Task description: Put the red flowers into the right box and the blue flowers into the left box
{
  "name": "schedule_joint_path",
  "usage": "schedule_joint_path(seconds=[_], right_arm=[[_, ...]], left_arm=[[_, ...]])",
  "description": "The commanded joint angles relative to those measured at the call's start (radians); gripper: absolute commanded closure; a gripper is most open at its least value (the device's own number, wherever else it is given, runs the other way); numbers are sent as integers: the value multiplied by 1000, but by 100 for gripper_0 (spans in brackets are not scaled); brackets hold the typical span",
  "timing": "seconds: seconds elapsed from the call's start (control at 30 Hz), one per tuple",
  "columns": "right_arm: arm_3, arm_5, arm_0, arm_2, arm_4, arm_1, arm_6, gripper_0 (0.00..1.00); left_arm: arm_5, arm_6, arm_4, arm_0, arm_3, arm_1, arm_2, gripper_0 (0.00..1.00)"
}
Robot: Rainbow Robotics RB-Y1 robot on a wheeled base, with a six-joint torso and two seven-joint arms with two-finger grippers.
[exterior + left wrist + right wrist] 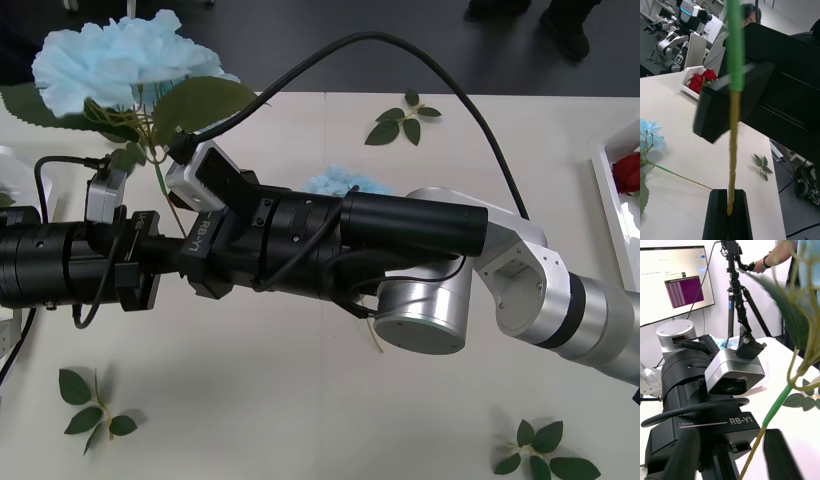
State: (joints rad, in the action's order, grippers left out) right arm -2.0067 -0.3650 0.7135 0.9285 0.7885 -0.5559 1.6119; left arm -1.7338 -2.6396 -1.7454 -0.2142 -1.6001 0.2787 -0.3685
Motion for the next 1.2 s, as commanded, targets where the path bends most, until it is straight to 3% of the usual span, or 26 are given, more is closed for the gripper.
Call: schedule_joint_path(seconds=[0.03,0.47,0.63,0.77,0.93,1.2], right_arm=[[-18,9,30,3,6,10,-4,0],[-18,9,30,3,6,10,-4,0],[-69,3,-22,-30,17,-33,-18,0],[-196,-183,-51,-134,63,-79,-79,0],[-376,-535,-77,-376,233,-147,-155,0],[-486,-891,-155,-646,466,-170,-265,0]], left_arm=[[7,-66,-19,-34,-12,5,-10,100],[57,-66,-108,21,-12,80,-30,100],[106,-66,-167,75,-18,132,-47,100],[135,-66,-213,128,-18,171,-89,100],[197,-66,-282,222,-24,238,-133,100],[326,-66,-322,377,-84,290,-234,100]])
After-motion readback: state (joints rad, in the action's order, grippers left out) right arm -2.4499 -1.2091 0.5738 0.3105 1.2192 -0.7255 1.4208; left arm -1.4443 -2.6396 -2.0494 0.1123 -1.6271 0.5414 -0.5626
